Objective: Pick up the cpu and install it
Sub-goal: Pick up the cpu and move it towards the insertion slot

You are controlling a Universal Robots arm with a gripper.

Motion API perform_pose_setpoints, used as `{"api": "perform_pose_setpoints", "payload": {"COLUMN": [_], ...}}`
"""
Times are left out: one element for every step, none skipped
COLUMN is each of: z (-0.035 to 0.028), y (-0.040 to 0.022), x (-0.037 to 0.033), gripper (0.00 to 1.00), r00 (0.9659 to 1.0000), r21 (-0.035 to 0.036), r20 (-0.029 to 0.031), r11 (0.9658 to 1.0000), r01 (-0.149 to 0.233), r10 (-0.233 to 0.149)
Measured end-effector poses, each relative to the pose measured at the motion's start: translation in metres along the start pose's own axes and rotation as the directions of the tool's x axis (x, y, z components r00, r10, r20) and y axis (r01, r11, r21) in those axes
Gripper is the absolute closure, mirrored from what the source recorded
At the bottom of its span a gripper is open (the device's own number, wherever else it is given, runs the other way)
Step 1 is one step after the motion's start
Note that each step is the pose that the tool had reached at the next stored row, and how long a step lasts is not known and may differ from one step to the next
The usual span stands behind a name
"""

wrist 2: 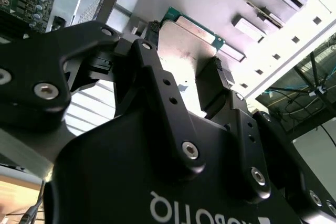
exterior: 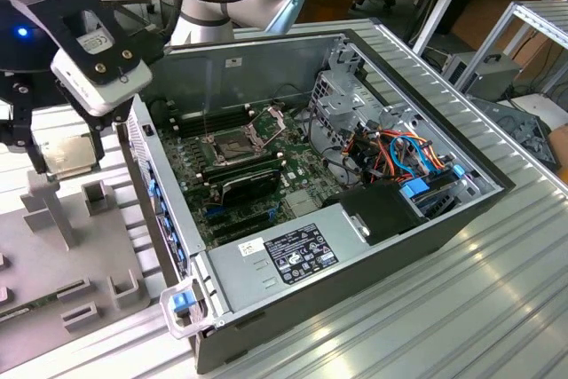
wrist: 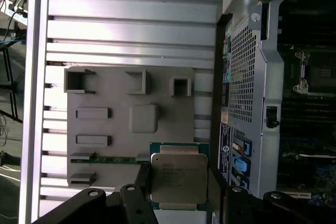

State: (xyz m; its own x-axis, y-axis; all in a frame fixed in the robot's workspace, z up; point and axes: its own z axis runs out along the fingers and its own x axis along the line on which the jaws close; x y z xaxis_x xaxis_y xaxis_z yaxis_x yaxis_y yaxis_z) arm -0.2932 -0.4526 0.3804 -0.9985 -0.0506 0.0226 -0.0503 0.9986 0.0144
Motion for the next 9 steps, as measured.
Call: {"api": "perform_pose_setpoints", "payload": {"z": [0.0,0.0,-0.0001,-0.0002,-0.0003,-0.0004,-0.0005,-0.0006,-0.0007], "y": [-0.0001,-0.0003,-0.0004,-0.0006,-0.0008,-0.0009,-0.0011,-0.0014,-0.0016], "x": [-0.0024,-0.0055,-0.008,-0.0121,-0.0154,-0.0182,-0.0222,-0.0276,-0.0322], "gripper": [0.47,0.47,0.47,0.47,0.47,0.47,0.47,0.47,0.47], "r00": [1.0,1.0,1.0,1.0,1.0,1.0,1.0,1.0,1.0], "r21": [0.0,-0.0001,0.0,0.0,-0.0001,0.0,0.0,0.0,-0.0001], "r20": [0.0,0.0001,0.0001,0.0001,0.0001,0.0,0.0,0.0001,0.0001], "r11": [1.0,1.0,1.0,1.0,1.0,1.0,1.0,1.0,1.0], "r01": [0.0,0.0,0.0,0.0,0.0,0.0,0.0,0.0,0.0], "r10": [0.0,0.0,0.0,0.0,0.0,0.0,0.0,0.0,0.0]}}
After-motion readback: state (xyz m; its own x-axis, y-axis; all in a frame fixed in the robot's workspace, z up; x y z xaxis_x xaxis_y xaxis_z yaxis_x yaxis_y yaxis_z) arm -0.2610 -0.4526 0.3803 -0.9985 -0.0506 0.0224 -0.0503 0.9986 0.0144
